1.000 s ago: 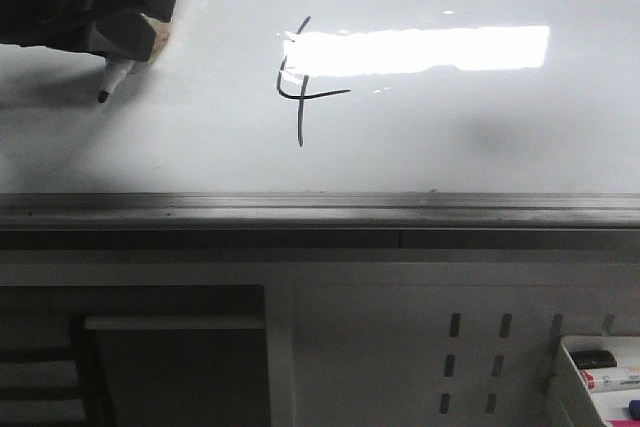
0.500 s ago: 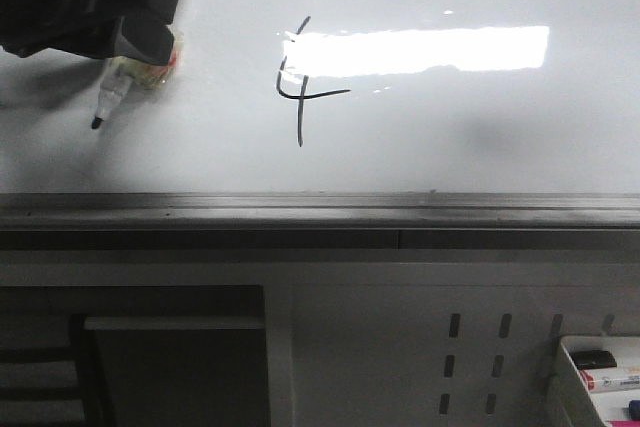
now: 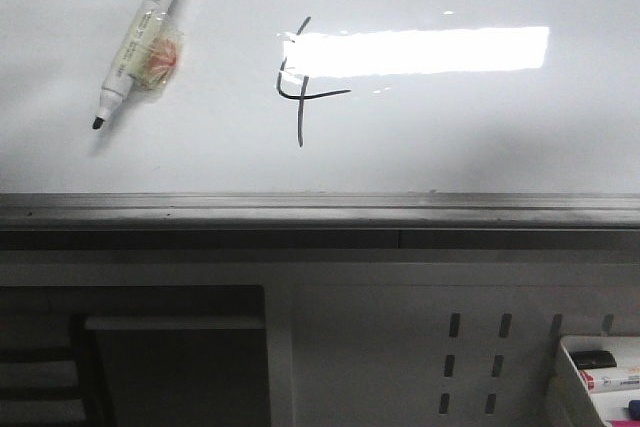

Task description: Write number 4 on whiteboard

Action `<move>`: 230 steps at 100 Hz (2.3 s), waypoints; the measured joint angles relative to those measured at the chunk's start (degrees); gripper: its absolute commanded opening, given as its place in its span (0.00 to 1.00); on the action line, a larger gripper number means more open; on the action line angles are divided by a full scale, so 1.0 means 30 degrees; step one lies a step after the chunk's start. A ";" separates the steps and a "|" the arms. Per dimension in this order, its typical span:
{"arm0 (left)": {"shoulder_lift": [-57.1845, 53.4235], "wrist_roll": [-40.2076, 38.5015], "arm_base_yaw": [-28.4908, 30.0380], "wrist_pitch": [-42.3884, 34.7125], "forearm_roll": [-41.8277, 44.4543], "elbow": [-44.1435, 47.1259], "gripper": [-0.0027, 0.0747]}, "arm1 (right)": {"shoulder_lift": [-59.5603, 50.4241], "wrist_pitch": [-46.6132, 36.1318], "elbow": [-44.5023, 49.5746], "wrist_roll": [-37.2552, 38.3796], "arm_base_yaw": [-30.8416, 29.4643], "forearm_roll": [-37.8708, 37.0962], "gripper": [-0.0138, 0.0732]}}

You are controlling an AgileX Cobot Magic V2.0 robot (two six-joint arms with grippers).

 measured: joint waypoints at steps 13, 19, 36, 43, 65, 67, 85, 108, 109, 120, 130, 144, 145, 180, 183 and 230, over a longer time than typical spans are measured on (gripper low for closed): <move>-0.2863 0.0288 0.0000 0.0012 0.0046 0.1552 0.56 | -0.2876 -0.2804 0.2706 -0.0383 0.0000 0.0000 0.08; -0.4324 0.0338 0.0000 0.0047 0.0042 0.2236 0.47 | -0.4226 -0.4075 0.4055 -0.0559 0.0000 0.0074 0.08; -0.7858 0.0384 0.0000 0.0130 0.0042 0.4487 0.04 | -0.8420 -0.6079 0.7466 -0.0835 0.0000 0.0189 0.08; -0.9153 0.0384 0.0000 0.0448 0.0042 0.5391 0.01 | -0.9985 -0.6293 0.8821 -0.0908 0.0000 0.0186 0.08; -1.2900 0.0384 0.0000 0.1293 0.0087 0.7666 0.01 | -1.4304 -0.6325 1.2337 -0.0946 0.0000 0.0434 0.08; -1.3217 0.0384 0.0000 0.1344 0.0087 0.7813 0.01 | -1.4629 -0.6325 1.2540 -0.0946 0.0000 0.0514 0.08; -1.5307 0.0384 0.0000 0.1376 0.0087 0.8437 0.01 | -1.6156 -0.6325 1.3703 -0.0946 0.0000 0.0914 0.08; -1.5680 0.0384 0.0000 0.1147 -0.0754 0.8475 0.01 | -1.6200 -0.6493 1.3866 -0.0946 0.0000 0.1122 0.08; -1.5680 0.0384 0.0000 0.1106 -0.0829 0.8475 0.01 | -1.6200 -0.6493 1.3866 -0.0946 0.0000 0.1122 0.08; -1.5713 0.0384 0.0000 0.1016 -0.1053 0.8489 0.01 | -1.6200 -0.6493 1.3875 -0.0982 0.0000 0.1192 0.08; -1.5711 0.0384 0.0000 0.1016 -0.1088 0.8519 0.01 | -1.6200 -0.6493 1.3917 -0.0982 0.0000 0.1222 0.08; -1.5711 0.0384 0.0000 0.0972 -0.1116 0.8519 0.01 | -1.6200 -0.6493 1.3917 -0.0982 0.0000 0.1265 0.08; -1.5711 0.0384 0.0000 0.0972 -0.1116 0.8519 0.01 | -1.6200 -0.6493 1.3917 -0.0982 0.0000 0.1265 0.08; -1.5711 0.0384 0.0000 0.0972 -0.1160 0.8519 0.01 | -1.6200 -0.6504 1.3917 -0.0982 0.0000 0.1265 0.08; -1.5711 0.0384 0.0000 0.0972 -0.1160 0.8519 0.01 | -1.6200 -0.6504 1.3917 -0.0982 0.0000 0.1265 0.08; -1.5890 -1.9939 0.5749 0.3575 2.2646 1.0442 0.01 | -1.6200 -0.6537 1.3917 -0.0948 0.0000 0.1265 0.08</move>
